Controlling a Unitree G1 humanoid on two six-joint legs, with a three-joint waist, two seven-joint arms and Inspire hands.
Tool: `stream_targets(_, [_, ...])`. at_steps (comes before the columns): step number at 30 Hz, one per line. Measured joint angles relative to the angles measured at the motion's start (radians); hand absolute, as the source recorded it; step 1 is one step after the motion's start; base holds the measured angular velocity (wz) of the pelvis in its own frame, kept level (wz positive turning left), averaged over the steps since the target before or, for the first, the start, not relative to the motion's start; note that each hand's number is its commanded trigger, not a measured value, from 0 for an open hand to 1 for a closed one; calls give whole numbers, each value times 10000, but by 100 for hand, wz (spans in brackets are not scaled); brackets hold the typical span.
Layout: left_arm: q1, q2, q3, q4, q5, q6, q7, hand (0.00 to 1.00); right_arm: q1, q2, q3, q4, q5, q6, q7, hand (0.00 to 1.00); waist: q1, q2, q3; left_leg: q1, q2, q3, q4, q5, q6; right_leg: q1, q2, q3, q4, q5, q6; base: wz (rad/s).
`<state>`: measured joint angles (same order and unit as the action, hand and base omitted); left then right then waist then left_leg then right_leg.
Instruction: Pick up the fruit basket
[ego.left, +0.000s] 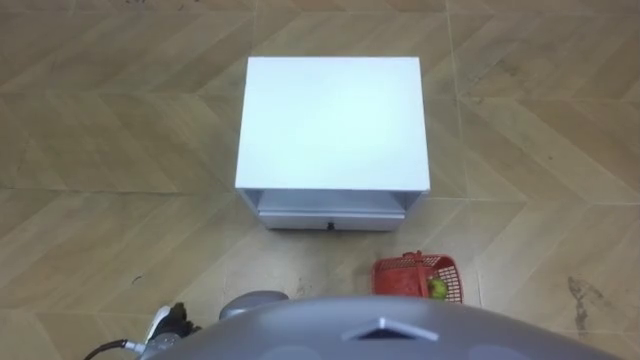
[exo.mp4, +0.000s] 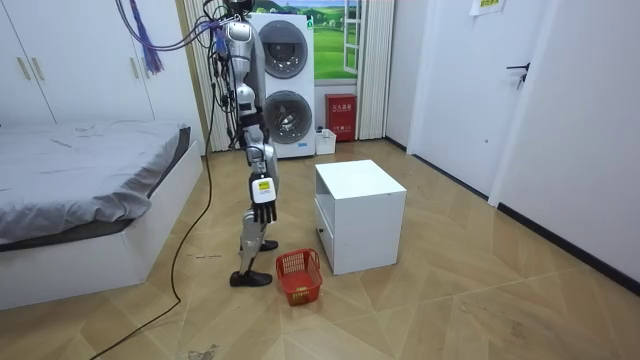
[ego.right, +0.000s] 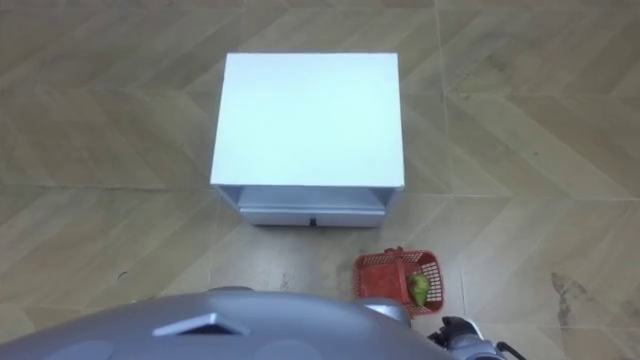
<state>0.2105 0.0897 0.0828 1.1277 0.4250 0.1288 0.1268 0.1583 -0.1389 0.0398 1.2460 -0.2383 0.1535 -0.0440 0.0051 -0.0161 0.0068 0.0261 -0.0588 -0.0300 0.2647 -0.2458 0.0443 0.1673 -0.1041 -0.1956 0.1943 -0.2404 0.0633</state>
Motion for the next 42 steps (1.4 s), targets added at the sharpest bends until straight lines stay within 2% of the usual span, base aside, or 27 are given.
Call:
stream_targets(3, [2,4,-8,50,-16,-103,-3,0,-46,-107,-49,-52,11,7,-46,0,15,104,9,-235,69,109,417,-223,88,-281,-28,-53,621,-52,68,-2])
stream_targets(6, [-38,50,-2,230,-31,-181,-16,0,-61,-122,-314,-134,2,2,-109,0,1,131,10,-547,73,277,838,-331,270,-809,-200,-213,1557,-77,106,5])
stream_targets(9, [-81,128,76,416,-32,-265,-50,0,-35,-135,-438,-292,24,-14,-110,0,14,72,14,-936,-86,329,1228,-309,459,-1430,-498,-180,2188,-77,110,4])
stream_targets(10, [-57,137,243,404,-9,-280,-57,0,-73,-160,-469,-416,82,2,-103,0,35,66,-13,-1215,-150,430,1326,-290,570,-1735,-583,-7,2408,-68,123,-7])
stream_targets(11, [-64,168,401,386,-6,-297,-58,0,-283,-166,-576,-536,81,14,-102,0,39,62,-85,-1591,-204,608,1465,-239,694,-2136,-717,29,2677,-80,142,-10])
stream_targets(12, [-70,184,459,401,-8,-322,-53,0,-373,-168,-651,-605,56,24,-106,0,43,77,-59,-1801,-207,712,1540,-236,804,-2349,-759,33,2928,-95,161,12])
stream_targets(13, [-110,291,620,408,-8,-442,-70,0,-421,-153,-693,-808,13,40,-123,0,-40,-3,5,-2192,-218,1135,1810,-285,963,-2820,-970,27,4147,-301,248,34])
stream_targets(14, [-165,373,625,411,-8,-479,-77,0,-396,-152,-726,-835,44,31,-133,0,-52,-75,7,-2392,-259,1273,1977,-358,1085,-2981,-1065,34,4974,-383,227,59])
stream_targets(15, [-260,538,630,399,-8,-518,-76,0,-476,-156,-733,-813,222,88,-176,0,87,-343,1,-2726,-446,1380,2233,-452,1200,-3184,-1272,132,6686,-453,203,37])
stream_targets(16, [-284,675,631,388,-22,-526,-76,0,-749,-171,-731,-823,525,98,-239,0,342,-492,-9,-3181,-528,1517,2579,-509,1272,-3248,-1255,333,7861,-436,198,14])
stream_targets(18, [-471,806,645,427,-141,-485,-78,0,-1288,-199,-715,-822,931,-32,-356,0,585,-637,-76,-4106,-523,1608,3341,-619,1308,-3105,-1073,456,8678,-376,168,-8])
stream_targets(20, [-885,906,590,765,-469,-549,-47,0,-1927,-262,-611,-801,1299,-281,-389,0,628,-759,-37,-5251,-521,1630,4445,-805,1397,-2781,-1009,426,8854,-372,185,15])
stream_targets(21, [-1136,954,503,901,-717,-590,-41,0,-2312,-258,-609,-830,1555,-451,-382,0,635,-749,5,-6117,-528,1639,5305,-998,1430,-2612,-1023,406,8902,-375,195,21])
stream_targets(23, [-1606,1066,354,1024,-1216,-741,15,0,-2727,-249,-389,-798,2237,-757,-343,0,798,-804,18,-7785,-608,1681,7223,-1529,1372,-2380,-1003,475,9094,-437,277,25])
stream_targets(24, [-1703,1114,281,1026,-1331,-776,30,0,-2793,-243,-336,-767,2381,-805,-316,0,815,-849,29,-8182,-636,1734,7704,-1638,1385,-2384,-1017,497,9240,-484,310,35])
stream_targets(25, [-1911,1160,106,1138,-1588,-863,102,0,-2851,-255,-219,-637,2589,-972,-283,0,806,-835,97,-8847,-691,1750,8696,-1844,1409,-2511,-1013,560,9958,-1627,405,34])
stream_targets(26, [-1995,1169,78,1184,-1616,-897,150,0,-2857,-253,-181,-581,2697,-1023,-261,0,818,-849,118,-9135,-727,1762,9131,-1932,1408,-2632,-1037,566,10433,-2003,389,42])
stream_targets(27, [-2098,1234,-138,1205,-1766,-993,244,0,-2820,-228,-88,-405,2813,-1034,-180,0,867,-933,144,-9614,-768,1839,9905,-2109,1340,-2944,-1139,587,11502,-2522,284,29])
stream_targets(28, [-2128,1296,-367,1229,-2007,-1103,338,0,-2735,-223,-11,-382,2959,-983,-149,0,866,-1013,166,-10066,-770,1919,10533,-2256,1239,-3313,-1249,624,12492,-2786,189,24])
stream_targets(29, [-2198,1350,-533,1371,-2253,-1155,435,0,-2720,-224,-15,-380,3072,-989,-168,0,856,-1075,187,-10549,-760,1957,11106,-2356,1075,-3813,-1251,790,13469,-2830,167,14])
stream_targets(30, [-2276,1383,-582,1476,-2385,-1168,497,0,-2727,-220,-15,-382,3109,-1002,-178,0,855,-1126,212,-10750,-760,1992,11370,-2404,982,-4009,-1253,875,13957,-2831,167,16])
stream_targets(31, [-2396,1443,-779,1673,-2482,-1222,686,0,-2723,-219,-8,-368,3171,-1034,-197,0,816,-1268,287,-11117,-759,2112,11833,-2490,858,-4356,-1318,1018,14795,-2836,170,14])
stream_targets(32, [-2421,1462,-909,1769,-2582,-1285,780,0,-2707,-222,-12,-359,3218,-1061,-216,0,800,-1333,291,-11276,-758,2186,12071,-2561,783,-4501,-1388,1086,15183,-2845,172,13])
stream_targets(35, [-2480,1508,-1358,2131,-2851,-1612,1160,0,-2668,-214,-4,-436,3510,-1132,-407,0,749,-1497,281,-11907,-717,2486,13296,-2914,744,-4877,-1400,1463,16903,-2912,133,7])
stream_targets(37, [-2517,1531,-1548,2275,-3094,-1829,1329,0,-2722,-211,-11,-564,3519,-1205,-461,0,523,-1590,321,-12063,-778,2566,13622,-2933,728,-4903,-1381,1554,17422,-2929,100,16])
stream_targets(40, [-2482,1530,-1632,2283,-3192,-1950,1531,0,-2786,-194,-21,-1011,3404,-1369,-854,0,447,-1686,339,-12270,-752,2615,13990,-2960,743,-4999,-1409,1620,17996,-2973,84,4])
stream_targets(42, [-2467,1516,-1727,2304,-3528,-2044,1712,0,-2827,-157,-34,-1339,3310,-1398,-1239,0,271,-1766,308,-12330,-709,2619,14127,-2980,783,-4995,-1410,1618,18178,-3085,82,-2])
